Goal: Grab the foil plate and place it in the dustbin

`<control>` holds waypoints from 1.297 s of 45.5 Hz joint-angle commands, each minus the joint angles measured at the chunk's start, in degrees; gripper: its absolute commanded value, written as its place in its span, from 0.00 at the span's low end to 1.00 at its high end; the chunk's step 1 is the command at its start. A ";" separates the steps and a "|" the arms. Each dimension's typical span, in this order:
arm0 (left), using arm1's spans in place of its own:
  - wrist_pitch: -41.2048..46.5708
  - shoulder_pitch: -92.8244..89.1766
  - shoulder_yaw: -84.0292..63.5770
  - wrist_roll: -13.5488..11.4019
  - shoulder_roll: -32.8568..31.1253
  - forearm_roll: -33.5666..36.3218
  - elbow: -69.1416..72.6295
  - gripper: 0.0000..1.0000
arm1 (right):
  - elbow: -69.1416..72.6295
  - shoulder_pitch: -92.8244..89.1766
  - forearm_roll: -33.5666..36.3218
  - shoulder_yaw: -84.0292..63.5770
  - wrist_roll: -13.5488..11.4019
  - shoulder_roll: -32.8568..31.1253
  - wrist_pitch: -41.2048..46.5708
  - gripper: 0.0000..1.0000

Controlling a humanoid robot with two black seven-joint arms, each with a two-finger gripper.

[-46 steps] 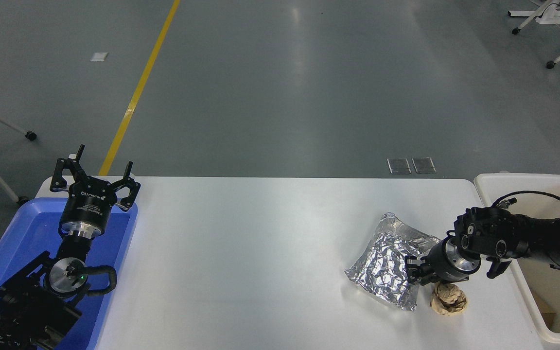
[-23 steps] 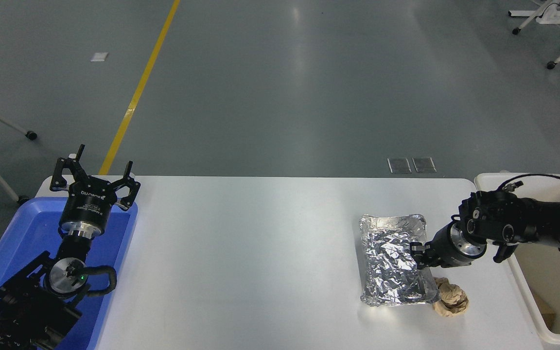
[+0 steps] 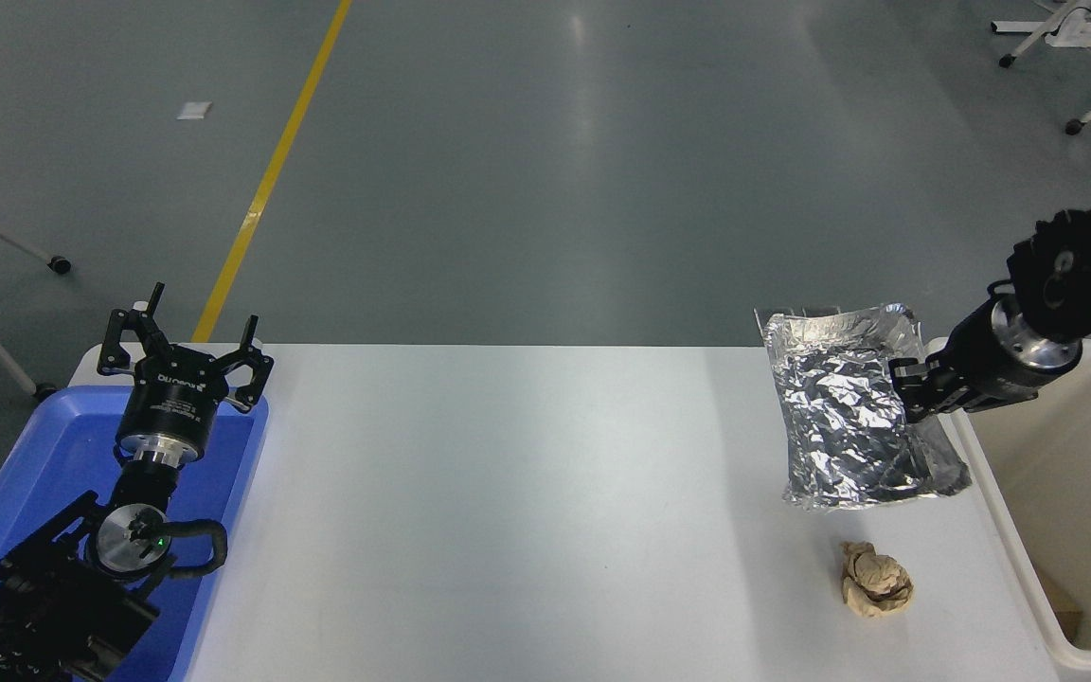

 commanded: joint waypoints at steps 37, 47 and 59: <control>0.00 0.00 0.01 0.00 0.01 0.01 0.01 1.00 | -12.67 -7.17 -28.24 0.55 6.84 -19.46 -6.06 0.00; 0.00 0.00 0.01 0.00 0.01 0.01 0.01 1.00 | -29.11 -32.83 -34.68 12.33 7.02 -21.41 -16.43 0.00; -0.09 -0.18 0.01 0.09 0.01 0.01 -0.08 1.00 | -54.51 -63.25 -34.15 22.09 6.93 -13.24 -26.46 0.00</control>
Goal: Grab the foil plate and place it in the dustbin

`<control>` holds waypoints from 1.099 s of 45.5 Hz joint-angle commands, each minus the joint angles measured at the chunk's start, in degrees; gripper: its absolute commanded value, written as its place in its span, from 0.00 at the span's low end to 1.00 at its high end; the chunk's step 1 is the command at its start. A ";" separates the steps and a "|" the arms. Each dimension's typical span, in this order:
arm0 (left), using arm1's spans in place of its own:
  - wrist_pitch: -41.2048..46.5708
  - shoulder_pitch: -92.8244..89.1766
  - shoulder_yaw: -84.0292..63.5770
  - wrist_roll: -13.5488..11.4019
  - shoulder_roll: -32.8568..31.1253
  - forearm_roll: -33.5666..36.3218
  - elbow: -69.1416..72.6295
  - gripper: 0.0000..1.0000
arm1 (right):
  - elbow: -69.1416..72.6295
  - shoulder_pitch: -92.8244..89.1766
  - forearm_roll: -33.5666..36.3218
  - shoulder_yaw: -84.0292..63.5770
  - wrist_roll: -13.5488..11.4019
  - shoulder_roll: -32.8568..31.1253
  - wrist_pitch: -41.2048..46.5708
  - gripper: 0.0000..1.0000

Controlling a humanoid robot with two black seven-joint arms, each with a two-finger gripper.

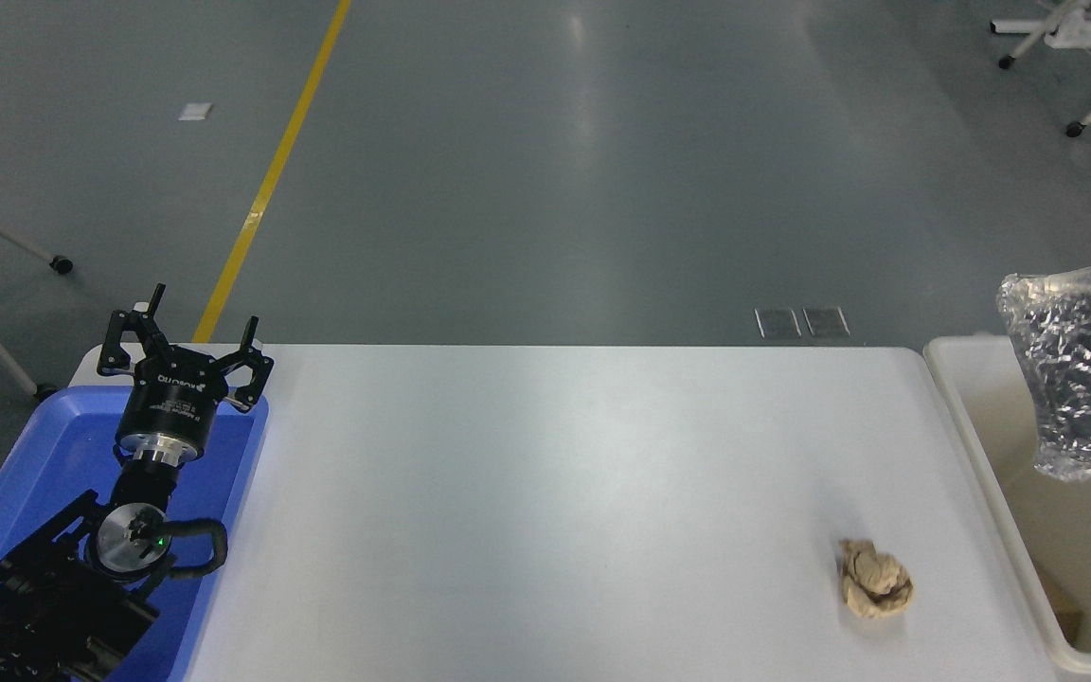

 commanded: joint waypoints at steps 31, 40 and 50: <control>-0.09 -0.12 0.04 0.09 -0.03 0.02 0.00 1.00 | -31.79 -37.93 -0.45 19.64 -5.55 17.63 -9.40 0.06; -0.09 -0.21 0.04 0.09 -0.03 0.10 -0.09 1.00 | -31.70 -37.75 -0.45 20.35 -5.46 16.84 -10.20 1.00; -0.17 -0.21 0.04 0.18 -0.03 0.10 -0.09 1.00 | -28.54 -34.86 -0.28 20.00 -4.85 14.82 -10.29 1.00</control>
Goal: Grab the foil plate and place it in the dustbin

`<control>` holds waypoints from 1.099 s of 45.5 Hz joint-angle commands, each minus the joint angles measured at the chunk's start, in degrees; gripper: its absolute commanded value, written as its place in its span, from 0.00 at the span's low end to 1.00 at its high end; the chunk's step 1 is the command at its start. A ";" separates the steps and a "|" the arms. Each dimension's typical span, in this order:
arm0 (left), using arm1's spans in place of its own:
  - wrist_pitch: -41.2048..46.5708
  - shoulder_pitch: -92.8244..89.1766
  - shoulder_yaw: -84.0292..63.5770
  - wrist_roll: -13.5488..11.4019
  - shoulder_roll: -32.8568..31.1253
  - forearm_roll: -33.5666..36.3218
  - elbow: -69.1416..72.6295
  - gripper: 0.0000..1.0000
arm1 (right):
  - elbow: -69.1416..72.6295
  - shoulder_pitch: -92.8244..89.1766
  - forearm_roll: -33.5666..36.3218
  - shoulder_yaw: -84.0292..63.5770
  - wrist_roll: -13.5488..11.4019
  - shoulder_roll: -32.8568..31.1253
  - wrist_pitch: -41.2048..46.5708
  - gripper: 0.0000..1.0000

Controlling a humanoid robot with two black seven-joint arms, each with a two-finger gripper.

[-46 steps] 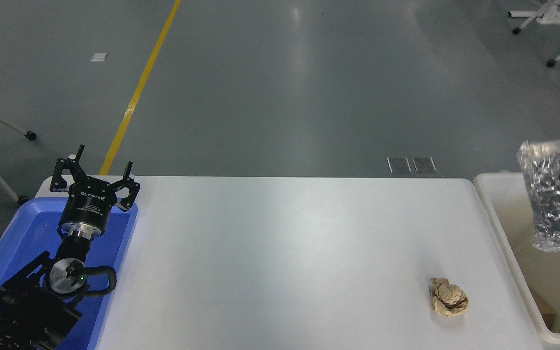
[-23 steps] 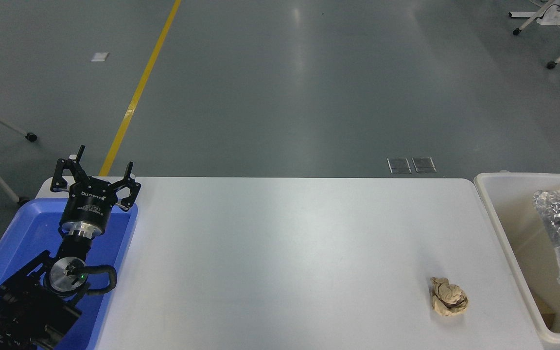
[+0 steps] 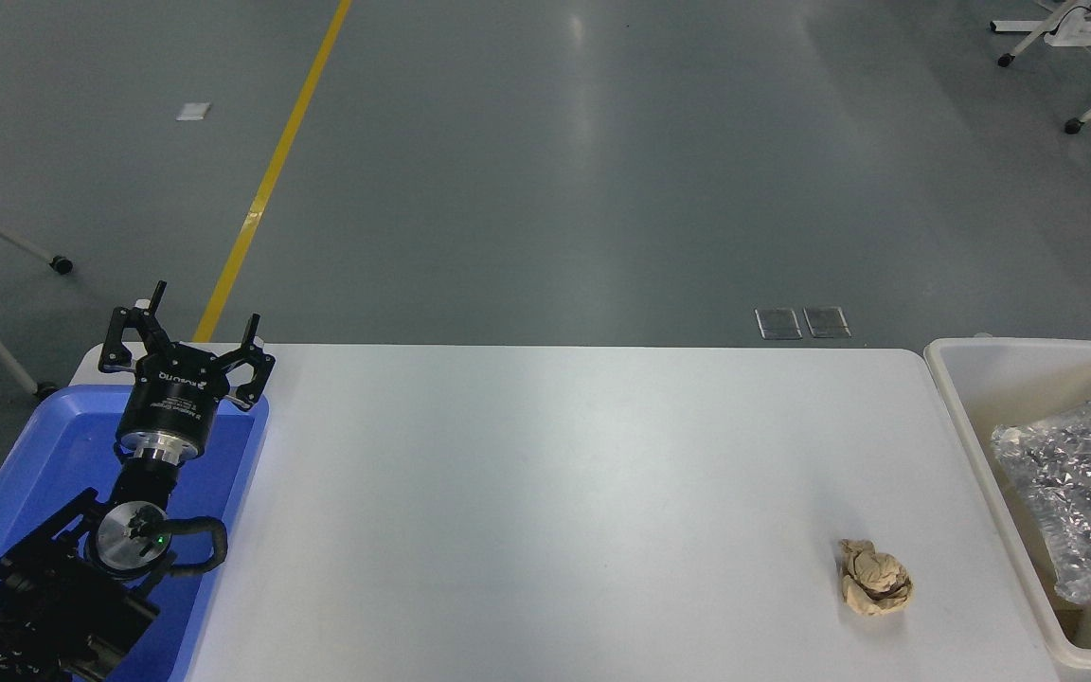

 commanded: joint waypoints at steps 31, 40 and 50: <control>-0.31 0.06 0.00 0.26 0.00 0.03 0.05 1.00 | 61.75 61.04 22.69 -21.47 -0.08 -10.04 31.35 1.00; -0.23 0.14 0.00 0.18 0.00 0.03 0.05 1.00 | 64.30 69.21 37.37 -22.79 -0.17 -3.36 38.21 1.00; 0.04 0.23 0.00 0.00 0.00 -0.06 0.05 1.00 | 65.53 75.63 50.13 -22.53 -0.35 5.96 38.21 1.00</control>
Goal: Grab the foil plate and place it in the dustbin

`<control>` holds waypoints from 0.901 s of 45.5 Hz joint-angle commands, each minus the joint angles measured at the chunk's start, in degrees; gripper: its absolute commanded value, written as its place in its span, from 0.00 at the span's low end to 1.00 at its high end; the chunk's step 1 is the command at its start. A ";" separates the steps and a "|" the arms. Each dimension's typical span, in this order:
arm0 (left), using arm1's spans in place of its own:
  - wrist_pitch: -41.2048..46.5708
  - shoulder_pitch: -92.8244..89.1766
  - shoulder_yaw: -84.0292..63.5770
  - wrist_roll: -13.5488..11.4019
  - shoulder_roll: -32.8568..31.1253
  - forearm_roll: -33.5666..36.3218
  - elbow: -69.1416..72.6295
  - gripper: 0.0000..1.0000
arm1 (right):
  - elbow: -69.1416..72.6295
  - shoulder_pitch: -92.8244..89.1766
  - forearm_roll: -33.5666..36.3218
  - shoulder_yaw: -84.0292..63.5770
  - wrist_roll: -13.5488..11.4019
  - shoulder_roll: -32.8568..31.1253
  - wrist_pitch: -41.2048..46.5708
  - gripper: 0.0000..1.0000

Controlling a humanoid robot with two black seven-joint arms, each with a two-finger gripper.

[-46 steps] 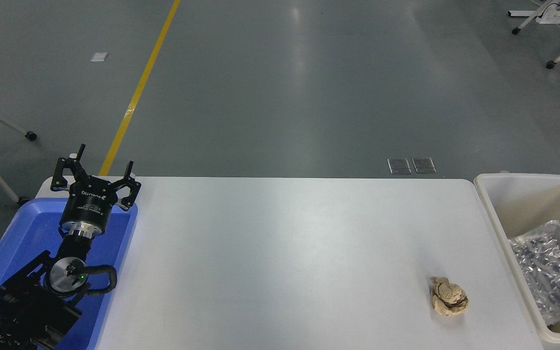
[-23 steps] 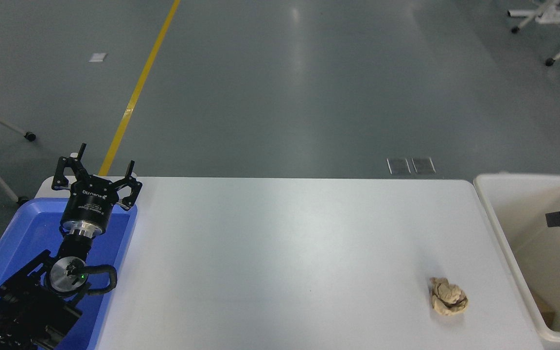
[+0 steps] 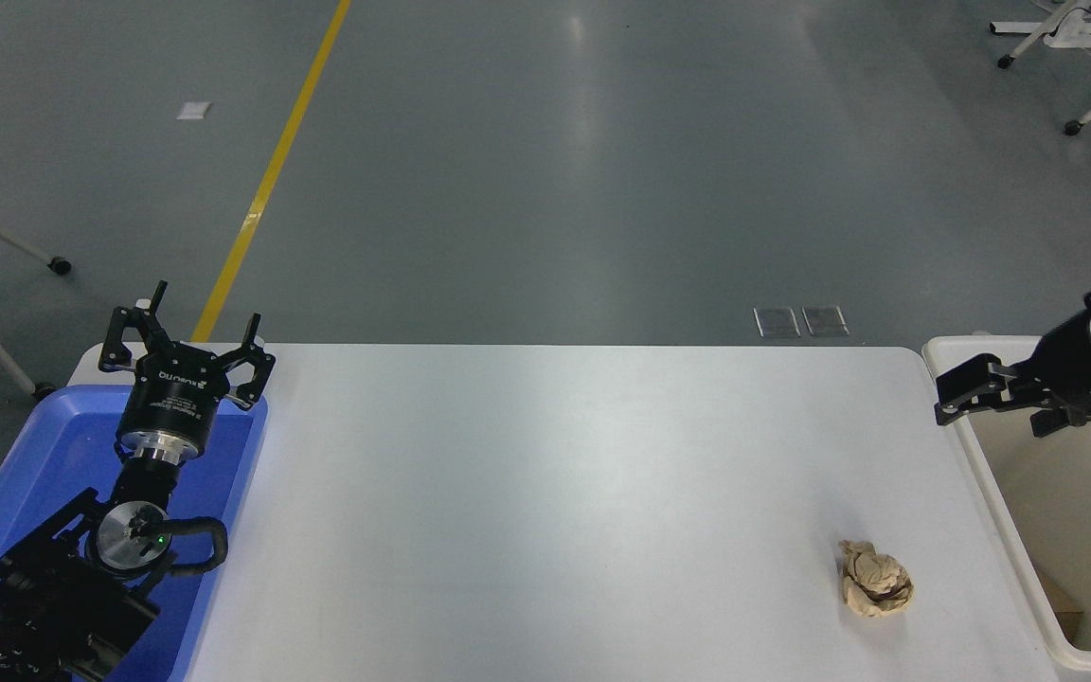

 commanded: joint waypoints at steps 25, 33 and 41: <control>0.35 0.11 -0.09 -0.21 0.00 -0.08 0.02 1.00 | 13.55 18.77 13.90 -1.50 -0.18 6.70 3.09 1.00; 0.35 0.11 -0.09 -0.21 0.00 -0.08 0.02 1.00 | 15.84 21.50 13.73 -1.85 -0.27 2.92 3.09 1.00; 0.35 0.11 -0.09 -0.21 0.00 -0.08 0.02 1.00 | 15.84 22.47 13.64 -3.43 -0.27 2.74 3.09 1.00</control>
